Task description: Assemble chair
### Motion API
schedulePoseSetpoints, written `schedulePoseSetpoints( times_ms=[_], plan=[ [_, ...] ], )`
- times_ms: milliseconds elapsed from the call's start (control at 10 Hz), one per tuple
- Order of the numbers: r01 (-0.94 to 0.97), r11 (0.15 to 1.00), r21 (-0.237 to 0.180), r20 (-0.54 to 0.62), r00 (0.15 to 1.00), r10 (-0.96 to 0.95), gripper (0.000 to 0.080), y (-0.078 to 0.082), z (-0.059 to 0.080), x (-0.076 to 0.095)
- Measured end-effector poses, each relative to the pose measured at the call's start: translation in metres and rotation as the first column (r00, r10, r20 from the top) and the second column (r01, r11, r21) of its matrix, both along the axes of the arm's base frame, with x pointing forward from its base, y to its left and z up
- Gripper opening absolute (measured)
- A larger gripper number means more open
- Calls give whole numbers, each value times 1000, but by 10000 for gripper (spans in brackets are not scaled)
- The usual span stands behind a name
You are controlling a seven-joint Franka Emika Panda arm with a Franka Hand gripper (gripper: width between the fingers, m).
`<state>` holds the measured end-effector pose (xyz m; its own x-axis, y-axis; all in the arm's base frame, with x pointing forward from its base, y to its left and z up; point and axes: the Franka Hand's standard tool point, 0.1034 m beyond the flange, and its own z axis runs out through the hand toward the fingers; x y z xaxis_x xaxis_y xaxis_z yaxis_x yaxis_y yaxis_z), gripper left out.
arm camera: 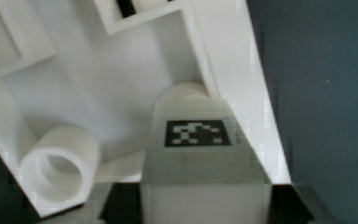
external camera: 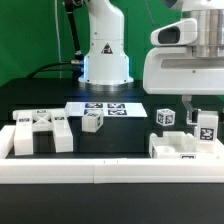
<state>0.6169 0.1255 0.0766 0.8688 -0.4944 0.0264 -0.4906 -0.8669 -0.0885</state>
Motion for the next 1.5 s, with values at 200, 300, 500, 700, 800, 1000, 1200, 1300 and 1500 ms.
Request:
schedulePoseSetpoints(
  times_ms=[200, 300, 500, 700, 800, 1000, 1200, 1300, 1500],
  plan=[
    [227, 974, 13, -19, 974, -227, 289, 2, -1, -1],
    [320, 947, 25, -27, 947, -319, 289, 1, 0, 0],
    [496, 868, 34, -42, 868, -495, 290, 3, 0, 0],
    [553, 833, 33, -47, 833, -551, 290, 3, 0, 0],
    [534, 845, 32, -45, 845, -533, 310, 3, 0, 0],
    [450, 893, 26, -42, 893, -448, 503, 2, 0, 0],
    [264, 964, 17, -25, 964, -264, 602, 4, -1, -1],
    [145, 989, 11, -15, 989, -145, 639, 5, -1, -1],
    [-62, 998, -1, -1, 998, 62, 647, 3, -1, -1]
  ],
)
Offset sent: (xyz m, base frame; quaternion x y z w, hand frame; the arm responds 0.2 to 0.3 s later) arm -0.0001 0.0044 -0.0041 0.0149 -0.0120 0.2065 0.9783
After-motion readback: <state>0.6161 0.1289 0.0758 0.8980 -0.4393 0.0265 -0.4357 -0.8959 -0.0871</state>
